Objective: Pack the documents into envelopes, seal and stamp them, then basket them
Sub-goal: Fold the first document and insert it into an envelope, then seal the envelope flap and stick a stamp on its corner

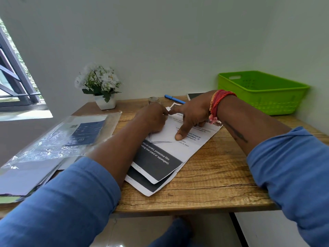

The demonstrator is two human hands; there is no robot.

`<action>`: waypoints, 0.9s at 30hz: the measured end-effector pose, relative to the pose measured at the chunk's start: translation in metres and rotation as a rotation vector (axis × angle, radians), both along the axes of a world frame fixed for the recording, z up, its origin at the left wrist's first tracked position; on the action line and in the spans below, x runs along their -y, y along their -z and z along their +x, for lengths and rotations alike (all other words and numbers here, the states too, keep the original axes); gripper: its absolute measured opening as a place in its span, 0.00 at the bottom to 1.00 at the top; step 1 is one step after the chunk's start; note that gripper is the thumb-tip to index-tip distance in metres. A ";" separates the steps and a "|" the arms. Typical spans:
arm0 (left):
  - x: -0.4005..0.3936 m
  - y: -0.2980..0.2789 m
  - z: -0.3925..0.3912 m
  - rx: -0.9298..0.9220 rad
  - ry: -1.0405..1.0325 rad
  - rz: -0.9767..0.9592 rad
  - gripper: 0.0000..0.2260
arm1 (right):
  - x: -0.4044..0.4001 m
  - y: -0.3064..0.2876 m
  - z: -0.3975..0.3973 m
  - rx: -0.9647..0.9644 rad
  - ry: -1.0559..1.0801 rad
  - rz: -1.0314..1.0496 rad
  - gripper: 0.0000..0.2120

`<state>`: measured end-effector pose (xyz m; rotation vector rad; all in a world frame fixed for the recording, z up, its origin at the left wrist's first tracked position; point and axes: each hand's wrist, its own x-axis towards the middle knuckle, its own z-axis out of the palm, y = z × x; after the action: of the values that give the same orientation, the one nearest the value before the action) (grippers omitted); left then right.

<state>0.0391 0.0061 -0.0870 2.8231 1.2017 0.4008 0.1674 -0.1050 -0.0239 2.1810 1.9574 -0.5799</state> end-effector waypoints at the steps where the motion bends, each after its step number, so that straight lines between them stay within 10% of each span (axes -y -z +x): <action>1: -0.001 0.001 0.000 0.001 0.003 -0.003 0.15 | 0.000 0.001 0.000 -0.010 -0.005 -0.011 0.53; 7: 0.003 0.001 -0.007 0.108 -0.016 -0.028 0.13 | -0.001 0.015 0.005 -0.006 0.016 0.146 0.45; 13: 0.019 -0.007 -0.029 0.401 -0.031 0.014 0.09 | 0.002 0.038 -0.001 -0.340 0.089 0.646 0.11; 21: 0.063 -0.018 -0.091 0.641 -0.099 0.110 0.10 | 0.012 0.039 -0.048 -0.283 -0.206 0.969 0.08; 27: 0.088 -0.014 -0.169 0.623 -0.200 0.178 0.10 | 0.016 0.032 -0.115 -0.224 -0.401 0.843 0.08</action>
<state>-0.1297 -0.0814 -0.0733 2.3914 1.3326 1.3312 0.0522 -0.1211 -0.0557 2.0132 3.0636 0.1128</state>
